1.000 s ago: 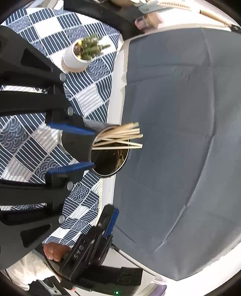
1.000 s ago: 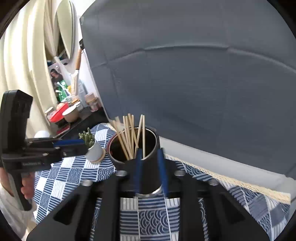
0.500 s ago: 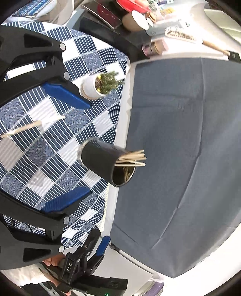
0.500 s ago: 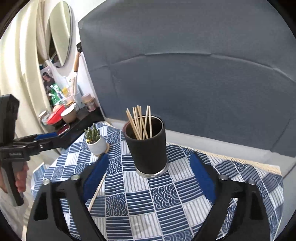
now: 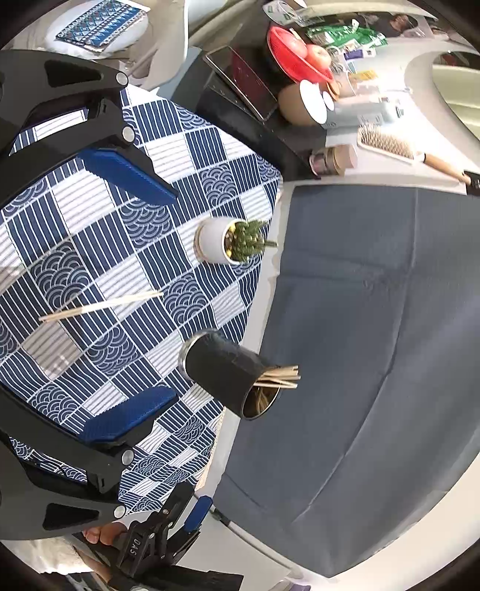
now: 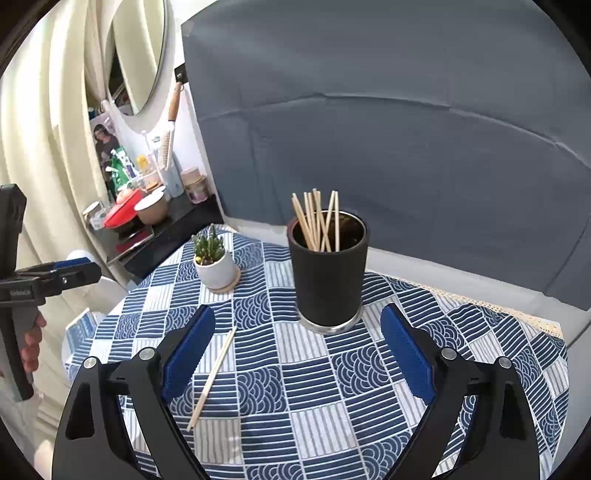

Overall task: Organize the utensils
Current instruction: 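Withdraw both open tools from the cup toward the last chopsticks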

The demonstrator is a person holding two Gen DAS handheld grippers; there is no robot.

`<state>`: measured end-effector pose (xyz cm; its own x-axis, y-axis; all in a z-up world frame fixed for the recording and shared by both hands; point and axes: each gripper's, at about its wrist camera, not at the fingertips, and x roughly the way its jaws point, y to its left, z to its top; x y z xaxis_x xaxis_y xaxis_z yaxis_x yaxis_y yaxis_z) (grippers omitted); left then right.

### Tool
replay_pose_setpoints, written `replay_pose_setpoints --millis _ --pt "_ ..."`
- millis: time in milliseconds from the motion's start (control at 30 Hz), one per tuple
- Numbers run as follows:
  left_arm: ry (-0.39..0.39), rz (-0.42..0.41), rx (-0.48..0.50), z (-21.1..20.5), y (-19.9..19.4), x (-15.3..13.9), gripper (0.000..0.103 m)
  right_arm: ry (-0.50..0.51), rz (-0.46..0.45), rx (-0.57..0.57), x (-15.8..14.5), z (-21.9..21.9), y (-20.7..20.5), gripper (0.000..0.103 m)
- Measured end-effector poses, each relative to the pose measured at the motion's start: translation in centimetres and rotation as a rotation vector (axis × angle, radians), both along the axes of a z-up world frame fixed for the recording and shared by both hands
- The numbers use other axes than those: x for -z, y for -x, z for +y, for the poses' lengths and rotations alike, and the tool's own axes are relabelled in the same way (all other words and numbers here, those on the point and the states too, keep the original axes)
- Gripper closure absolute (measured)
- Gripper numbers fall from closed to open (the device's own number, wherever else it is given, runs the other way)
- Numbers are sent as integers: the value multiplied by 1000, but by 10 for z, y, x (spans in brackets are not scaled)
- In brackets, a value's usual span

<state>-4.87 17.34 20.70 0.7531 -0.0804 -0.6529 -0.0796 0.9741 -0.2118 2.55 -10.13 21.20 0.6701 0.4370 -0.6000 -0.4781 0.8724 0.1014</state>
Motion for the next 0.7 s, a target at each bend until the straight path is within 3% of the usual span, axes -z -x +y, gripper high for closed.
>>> replay_pose_setpoints --millis 200,400,700 --pt "-18 32 7 16 -2 2 6 1 15 29 -2 12 8 16" --pt "-38 87 89 30 -15 8 6 8 41 82 1 29 15 16" --pt "-48 158 189 59 -35 35 6 43 122 154 38 71 23 16"
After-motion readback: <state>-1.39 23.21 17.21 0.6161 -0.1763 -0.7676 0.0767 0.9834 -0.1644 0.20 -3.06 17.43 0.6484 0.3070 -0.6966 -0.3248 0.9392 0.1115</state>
